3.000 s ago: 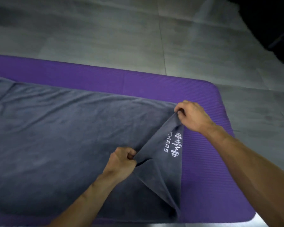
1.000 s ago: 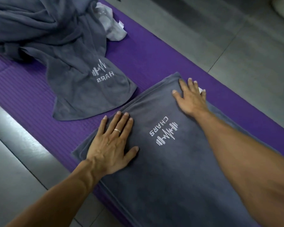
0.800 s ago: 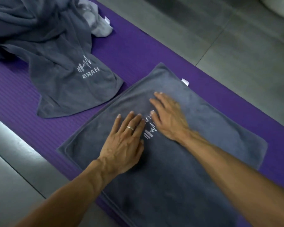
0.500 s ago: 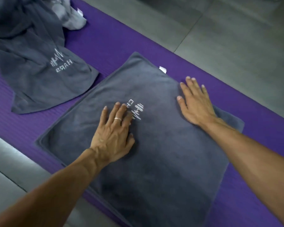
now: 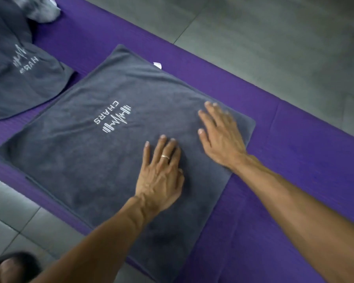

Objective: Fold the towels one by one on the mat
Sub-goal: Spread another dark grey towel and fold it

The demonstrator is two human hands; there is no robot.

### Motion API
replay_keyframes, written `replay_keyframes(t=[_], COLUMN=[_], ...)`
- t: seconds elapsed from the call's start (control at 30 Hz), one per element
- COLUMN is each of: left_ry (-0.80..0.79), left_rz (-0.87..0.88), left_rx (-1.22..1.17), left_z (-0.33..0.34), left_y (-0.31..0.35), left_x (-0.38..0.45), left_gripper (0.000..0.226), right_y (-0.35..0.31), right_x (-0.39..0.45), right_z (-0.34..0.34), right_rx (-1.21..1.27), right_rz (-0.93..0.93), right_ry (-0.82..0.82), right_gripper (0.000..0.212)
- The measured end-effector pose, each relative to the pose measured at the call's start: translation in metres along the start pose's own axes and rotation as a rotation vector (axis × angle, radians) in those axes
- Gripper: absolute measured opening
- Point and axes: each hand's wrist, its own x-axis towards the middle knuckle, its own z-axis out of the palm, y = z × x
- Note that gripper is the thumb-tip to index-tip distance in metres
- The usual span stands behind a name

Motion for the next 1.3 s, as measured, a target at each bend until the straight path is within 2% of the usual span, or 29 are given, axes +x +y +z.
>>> replay_keyframes(t=[0.07,0.1,0.23,0.33,0.43,0.57,0.63,0.7,0.8,0.87,0.93,1.0,1.1,1.17,1.3], left_ry=[0.005,-0.008,-0.085,-0.141,-0.159,-0.098,0.008,0.078,0.009,-0.035,-0.064,-0.097,-0.142,-0.192,-0.190], left_rz=[0.017,0.004,0.015,0.062,0.047,0.041,0.019,-0.136,-0.392,-0.450,-0.444,-0.429,-0.404,-0.369,-0.255], left_rx=[-0.039,-0.032,0.035,0.020,0.014,-0.077,-0.217,-0.401,-0.664,-0.766,-0.780,-0.810,-0.974,-1.055,-1.028], left_z=[0.012,0.017,0.023,0.022,0.023,0.016,0.010,-0.007,-0.035,-0.047,-0.054,-0.056,-0.054,-0.052,-0.055], left_y=[0.031,0.041,0.057,0.064,0.072,0.073,0.070,0.064,0.046,0.035,0.030,0.031,0.047,0.063,0.077], left_x=[-0.017,-0.025,-0.049,-0.068,-0.089,-0.104,-0.106,-0.100,-0.086,-0.079,-0.075,-0.073,-0.070,-0.067,-0.062], left_gripper=[0.067,0.070,0.079,0.088,0.080,0.049,0.021,0.006,0.013,0.019,0.019,0.018,0.016,0.012,0.008], right_y=[-0.008,0.001,0.069,0.089,0.072,0.044,0.044,0.043,0.038,0.035,0.037,0.045,0.066,0.080,0.091], right_x=[-0.039,-0.054,-0.054,-0.032,-0.029,-0.071,-0.093,-0.104,-0.103,-0.094,-0.084,-0.079,-0.087,-0.101,-0.114], right_z=[0.010,0.012,0.000,-0.009,-0.013,-0.015,-0.016,-0.016,-0.015,-0.016,-0.023,-0.035,-0.058,-0.072,-0.091], right_rx=[0.004,-0.030,-0.112,-0.104,-0.103,0.037,0.052,0.057,0.043,0.058,0.102,0.080,0.013,0.030,0.129], right_rz=[-0.201,-0.224,-0.001,0.168,0.236,0.058,-0.012,-0.047,-0.096,-0.030,0.100,0.147,0.142,0.204,0.326], right_ry=[-0.092,-0.140,-0.212,-0.288,-0.213,0.015,0.019,-0.024,-0.079,-0.044,0.027,0.050,0.034,0.060,0.101], right_gripper=[0.057,0.059,0.068,0.063,0.059,0.054,0.051,0.059,0.067,0.054,0.035,0.027,0.023,0.022,0.018])
